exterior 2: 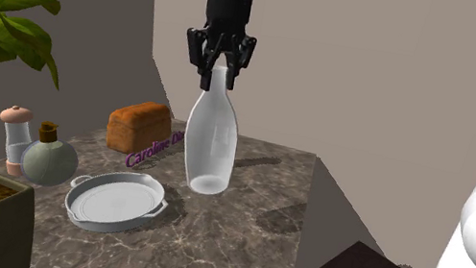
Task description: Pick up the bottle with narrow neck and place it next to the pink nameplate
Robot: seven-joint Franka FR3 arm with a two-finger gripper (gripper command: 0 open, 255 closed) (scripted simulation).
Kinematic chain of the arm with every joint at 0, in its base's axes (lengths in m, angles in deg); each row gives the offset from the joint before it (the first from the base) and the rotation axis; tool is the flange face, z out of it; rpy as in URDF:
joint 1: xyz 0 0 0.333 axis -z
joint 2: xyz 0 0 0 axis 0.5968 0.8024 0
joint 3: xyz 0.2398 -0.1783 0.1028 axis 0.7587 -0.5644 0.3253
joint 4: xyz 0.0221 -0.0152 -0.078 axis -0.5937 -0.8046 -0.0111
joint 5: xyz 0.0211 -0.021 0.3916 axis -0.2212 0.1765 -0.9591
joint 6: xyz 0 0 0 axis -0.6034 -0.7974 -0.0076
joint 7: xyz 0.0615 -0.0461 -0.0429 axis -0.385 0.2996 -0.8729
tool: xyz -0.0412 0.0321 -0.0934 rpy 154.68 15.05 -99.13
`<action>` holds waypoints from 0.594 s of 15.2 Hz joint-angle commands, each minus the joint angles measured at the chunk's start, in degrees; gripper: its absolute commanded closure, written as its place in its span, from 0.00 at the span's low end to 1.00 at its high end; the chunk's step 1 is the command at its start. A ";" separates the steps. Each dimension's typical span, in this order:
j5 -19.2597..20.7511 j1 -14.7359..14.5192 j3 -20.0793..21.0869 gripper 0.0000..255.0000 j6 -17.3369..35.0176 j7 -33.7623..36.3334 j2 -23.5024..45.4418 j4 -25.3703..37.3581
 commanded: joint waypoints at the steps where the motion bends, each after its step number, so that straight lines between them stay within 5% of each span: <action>1: 0.06 0.02 0.00 1.00 -1.53 0.07 0.12 1.66; 9: 0.35 0.25 -0.25 1.00 -7.65 0.01 0.74 8.39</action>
